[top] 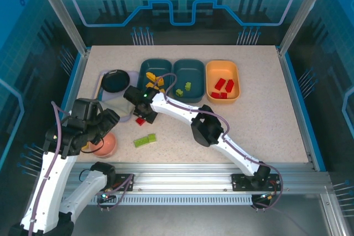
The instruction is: Sort the legos into containers by color
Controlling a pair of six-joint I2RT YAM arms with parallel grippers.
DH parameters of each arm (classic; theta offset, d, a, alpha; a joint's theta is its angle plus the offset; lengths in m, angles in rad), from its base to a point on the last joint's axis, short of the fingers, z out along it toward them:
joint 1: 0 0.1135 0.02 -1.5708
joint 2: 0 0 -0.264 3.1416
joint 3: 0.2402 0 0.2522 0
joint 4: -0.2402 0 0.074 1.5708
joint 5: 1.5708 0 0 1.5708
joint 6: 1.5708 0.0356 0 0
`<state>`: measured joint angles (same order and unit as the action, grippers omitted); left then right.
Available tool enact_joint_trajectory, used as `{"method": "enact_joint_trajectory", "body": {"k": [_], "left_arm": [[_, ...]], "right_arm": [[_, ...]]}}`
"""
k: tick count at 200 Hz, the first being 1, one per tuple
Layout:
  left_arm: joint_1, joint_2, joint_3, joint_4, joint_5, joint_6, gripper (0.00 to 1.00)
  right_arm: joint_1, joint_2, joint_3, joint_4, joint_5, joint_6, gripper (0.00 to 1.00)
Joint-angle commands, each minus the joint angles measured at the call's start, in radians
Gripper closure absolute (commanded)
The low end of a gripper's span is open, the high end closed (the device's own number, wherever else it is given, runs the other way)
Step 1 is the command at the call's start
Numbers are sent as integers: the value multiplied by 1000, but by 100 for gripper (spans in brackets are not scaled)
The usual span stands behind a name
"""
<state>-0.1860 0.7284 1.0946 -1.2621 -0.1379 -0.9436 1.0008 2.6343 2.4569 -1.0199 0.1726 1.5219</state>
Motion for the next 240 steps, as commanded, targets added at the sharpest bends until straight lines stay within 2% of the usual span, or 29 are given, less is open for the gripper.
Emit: {"method": "enact_joint_trajectory", "body": {"k": [1,29,44,91,129,165,191,216,240], "left_arm": [[0,8,-12,5,8,8,25],[0,9,-42,28,40,6,25],[0,9,-54,35,57,8,25],[0,3,-75,-7,114,-6,25],[0,-29,-145,19,215,-29,25],[0,-2,-175,177,376,-6,25],[-28,77,-164,356,483,-10,25],[-119,213,-86,471,474,-14,25],[-221,374,6,571,437,-21,25]], "right_arm": [[3,-63,-97,-61,13,-2,55],[7,-162,-275,16,-9,-13,56],[10,-175,-315,34,-24,-10,57],[6,-167,-311,19,-56,-37,74],[5,-265,-367,46,-49,-103,81],[-9,-458,-456,54,10,-216,81],[-63,-617,-571,44,54,-289,82],[-154,-767,-690,45,130,-400,82],[-315,-869,-793,105,133,-563,81]]}}
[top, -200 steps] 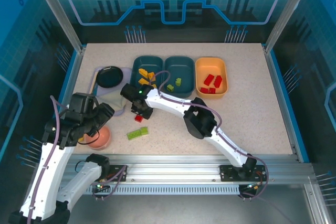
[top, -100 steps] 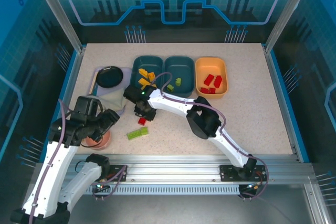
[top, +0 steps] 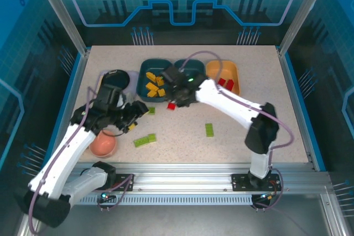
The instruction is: Sort the legos into containers by color
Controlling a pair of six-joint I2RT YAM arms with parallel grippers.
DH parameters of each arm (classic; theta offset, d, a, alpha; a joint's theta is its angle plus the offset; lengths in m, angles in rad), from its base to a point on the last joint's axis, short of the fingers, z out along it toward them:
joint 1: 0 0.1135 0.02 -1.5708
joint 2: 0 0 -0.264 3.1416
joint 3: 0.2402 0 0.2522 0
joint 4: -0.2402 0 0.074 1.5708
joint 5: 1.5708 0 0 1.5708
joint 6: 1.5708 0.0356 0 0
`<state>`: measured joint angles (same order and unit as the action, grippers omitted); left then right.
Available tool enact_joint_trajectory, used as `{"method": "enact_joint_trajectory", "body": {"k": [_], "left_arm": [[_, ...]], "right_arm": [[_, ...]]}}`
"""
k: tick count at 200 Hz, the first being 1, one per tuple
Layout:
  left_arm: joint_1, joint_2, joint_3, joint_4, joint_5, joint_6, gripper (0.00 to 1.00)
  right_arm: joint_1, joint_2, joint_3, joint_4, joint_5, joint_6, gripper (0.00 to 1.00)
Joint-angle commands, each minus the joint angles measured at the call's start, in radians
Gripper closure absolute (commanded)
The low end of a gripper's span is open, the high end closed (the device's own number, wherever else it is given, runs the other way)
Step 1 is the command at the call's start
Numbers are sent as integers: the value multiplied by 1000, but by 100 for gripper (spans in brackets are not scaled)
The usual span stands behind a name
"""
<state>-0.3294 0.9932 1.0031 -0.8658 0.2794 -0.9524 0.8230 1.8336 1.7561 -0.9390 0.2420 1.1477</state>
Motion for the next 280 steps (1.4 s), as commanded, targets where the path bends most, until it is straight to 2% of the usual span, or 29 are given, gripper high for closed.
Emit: {"method": "enact_joint_trajectory", "body": {"k": [1,33,74,136,164,176,228,257,280], "left_arm": [[-79,116,103,179,18,-12,25],[-152,324,239,280,5,-22,25],[-182,545,436,304,-7,8,25],[-220,750,660,266,-20,34,25],[-250,806,714,219,-39,47,25],[-263,822,727,196,-48,49,25],[-296,824,721,138,-83,43,25],[-299,784,698,92,-112,44,25],[-301,717,641,36,-155,25,25]], "right_arm": [[-145,-70,-97,28,62,-196,81],[-386,-49,-111,105,-42,-366,80],[-567,152,46,133,-122,-434,80],[-635,534,425,29,-195,-448,77],[-647,629,525,-22,-201,-432,73],[-650,654,557,-46,-206,-428,68],[-652,599,564,-76,-209,-438,38],[-647,498,516,-75,-202,-457,35],[-629,333,424,-52,-189,-479,36]]}}
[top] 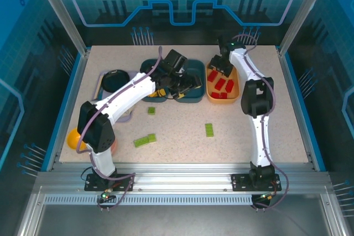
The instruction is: Sort the legos into containers by color
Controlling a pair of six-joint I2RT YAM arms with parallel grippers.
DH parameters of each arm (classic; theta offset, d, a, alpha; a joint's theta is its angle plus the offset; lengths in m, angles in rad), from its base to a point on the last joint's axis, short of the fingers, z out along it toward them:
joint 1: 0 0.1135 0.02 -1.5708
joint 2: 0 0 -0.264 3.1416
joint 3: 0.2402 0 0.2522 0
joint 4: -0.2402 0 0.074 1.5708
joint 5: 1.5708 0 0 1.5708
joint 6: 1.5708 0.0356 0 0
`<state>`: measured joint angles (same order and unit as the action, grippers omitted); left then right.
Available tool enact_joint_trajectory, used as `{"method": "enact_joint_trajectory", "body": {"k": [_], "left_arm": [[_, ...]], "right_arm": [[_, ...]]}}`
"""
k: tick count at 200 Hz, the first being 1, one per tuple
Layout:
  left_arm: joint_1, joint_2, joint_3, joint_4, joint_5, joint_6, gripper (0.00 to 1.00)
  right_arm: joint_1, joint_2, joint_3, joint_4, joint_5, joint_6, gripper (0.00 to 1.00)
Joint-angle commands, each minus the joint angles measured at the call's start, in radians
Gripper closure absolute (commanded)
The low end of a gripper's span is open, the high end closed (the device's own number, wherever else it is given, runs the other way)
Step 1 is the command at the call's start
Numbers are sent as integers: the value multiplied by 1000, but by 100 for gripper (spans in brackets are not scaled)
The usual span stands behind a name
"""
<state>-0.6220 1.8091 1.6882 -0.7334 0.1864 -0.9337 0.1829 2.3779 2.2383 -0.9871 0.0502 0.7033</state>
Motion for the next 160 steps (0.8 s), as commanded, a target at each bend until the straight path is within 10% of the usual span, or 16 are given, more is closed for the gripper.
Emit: {"method": "enact_joint_trajectory", "body": {"k": [1,90,160], "left_arm": [[-8,-102,-47,-98,-64,6,25],[30,-464,-583,-318,-215,-174,23],[137,-238,-515,-104,-263,229,18]], "right_arm": [[13,-217,-61,-2,3,-36,36],[442,-915,-919,306,-40,-225,29],[595,-1043,-1210,461,-98,-117,28]]}}
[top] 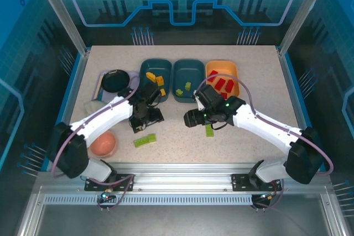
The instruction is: Sort the legos into containers by color
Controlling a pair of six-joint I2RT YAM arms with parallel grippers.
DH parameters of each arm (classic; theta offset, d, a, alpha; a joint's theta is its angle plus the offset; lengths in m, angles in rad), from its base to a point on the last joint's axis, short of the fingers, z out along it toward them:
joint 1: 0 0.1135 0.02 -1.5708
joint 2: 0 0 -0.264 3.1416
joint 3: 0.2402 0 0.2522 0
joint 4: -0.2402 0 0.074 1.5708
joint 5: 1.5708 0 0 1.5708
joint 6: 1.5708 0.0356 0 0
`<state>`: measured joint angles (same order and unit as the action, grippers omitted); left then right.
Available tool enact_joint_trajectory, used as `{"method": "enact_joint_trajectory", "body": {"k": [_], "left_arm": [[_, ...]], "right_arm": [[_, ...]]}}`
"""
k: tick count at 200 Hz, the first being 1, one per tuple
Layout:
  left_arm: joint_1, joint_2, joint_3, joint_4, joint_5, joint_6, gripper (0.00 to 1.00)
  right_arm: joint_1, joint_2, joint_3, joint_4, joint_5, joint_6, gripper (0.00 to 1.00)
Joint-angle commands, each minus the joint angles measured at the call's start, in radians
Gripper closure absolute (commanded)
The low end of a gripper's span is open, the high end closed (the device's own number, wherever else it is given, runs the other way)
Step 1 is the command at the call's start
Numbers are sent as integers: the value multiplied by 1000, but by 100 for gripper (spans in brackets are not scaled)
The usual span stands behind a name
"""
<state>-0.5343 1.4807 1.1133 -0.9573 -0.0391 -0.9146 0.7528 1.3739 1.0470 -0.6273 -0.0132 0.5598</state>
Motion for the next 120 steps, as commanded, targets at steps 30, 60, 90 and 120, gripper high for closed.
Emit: {"method": "enact_joint_trajectory", "body": {"k": [30,60,90,120], "left_arm": [[115,229,121,160,-76,357,19],[142,329,173,199,-77,436,23],[154,399,211,206,-82,452,27],[154,436,209,213,-77,447,39]], "right_arm": [[27,-55,-22,87,-36,31,28],[27,-85,-25,59,-20,37,28],[26,-115,-37,40,-7,53,28],[24,-124,-41,28,2,67,28]]}}
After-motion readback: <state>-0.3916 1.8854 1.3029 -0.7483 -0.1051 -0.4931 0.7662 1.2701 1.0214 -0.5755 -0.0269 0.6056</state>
